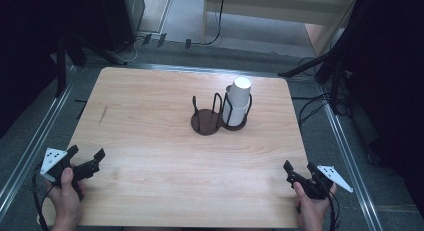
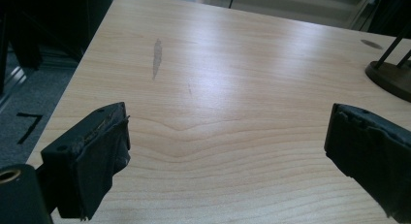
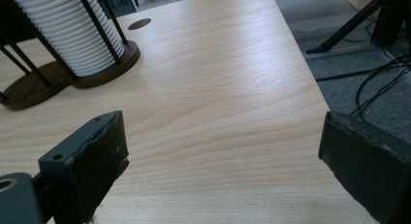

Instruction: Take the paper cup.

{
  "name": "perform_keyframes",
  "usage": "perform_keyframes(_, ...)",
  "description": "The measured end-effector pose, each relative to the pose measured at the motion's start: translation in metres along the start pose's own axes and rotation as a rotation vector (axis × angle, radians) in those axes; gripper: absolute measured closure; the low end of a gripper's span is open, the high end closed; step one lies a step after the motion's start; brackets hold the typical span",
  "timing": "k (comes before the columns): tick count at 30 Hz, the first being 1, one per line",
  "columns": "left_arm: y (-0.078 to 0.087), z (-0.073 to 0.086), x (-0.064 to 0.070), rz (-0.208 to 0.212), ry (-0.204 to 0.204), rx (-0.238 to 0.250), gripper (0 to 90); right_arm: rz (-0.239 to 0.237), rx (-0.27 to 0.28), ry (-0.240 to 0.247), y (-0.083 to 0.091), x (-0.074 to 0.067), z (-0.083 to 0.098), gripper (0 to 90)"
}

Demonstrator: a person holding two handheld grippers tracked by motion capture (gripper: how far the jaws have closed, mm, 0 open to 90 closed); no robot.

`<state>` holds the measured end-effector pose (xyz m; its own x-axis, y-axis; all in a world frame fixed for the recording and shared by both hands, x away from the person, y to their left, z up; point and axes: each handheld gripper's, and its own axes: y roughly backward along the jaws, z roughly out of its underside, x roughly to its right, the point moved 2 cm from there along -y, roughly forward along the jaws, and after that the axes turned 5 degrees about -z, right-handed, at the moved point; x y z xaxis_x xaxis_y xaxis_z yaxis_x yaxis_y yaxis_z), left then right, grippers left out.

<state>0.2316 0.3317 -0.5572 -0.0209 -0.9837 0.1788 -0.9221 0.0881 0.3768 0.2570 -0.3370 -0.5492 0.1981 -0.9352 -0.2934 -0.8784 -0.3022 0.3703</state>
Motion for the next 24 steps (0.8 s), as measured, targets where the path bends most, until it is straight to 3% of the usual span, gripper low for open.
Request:
perform_keyframes(7,-0.004,0.0,0.001,-0.022,-0.012,-0.012,2.7,0.014,-0.025,0.103,-0.002,-0.012,-0.001,5.0)
perform_keyframes(11,-0.004,0.001,0.003,-0.018,-0.032,-0.007,2.7,-0.004,-0.023,0.096,-0.004,-0.019,-0.01,5.0)
perform_keyframes(16,-0.003,0.001,0.002,-0.006,-0.023,0.004,2.7,-0.025,-0.016,0.124,-0.008,-0.03,-0.021,5.3)
perform_keyframes(24,-0.003,0.001,0.002,0.006,-0.022,-0.001,2.7,-0.067,-0.014,0.141,-0.031,-0.06,-0.049,6.2)
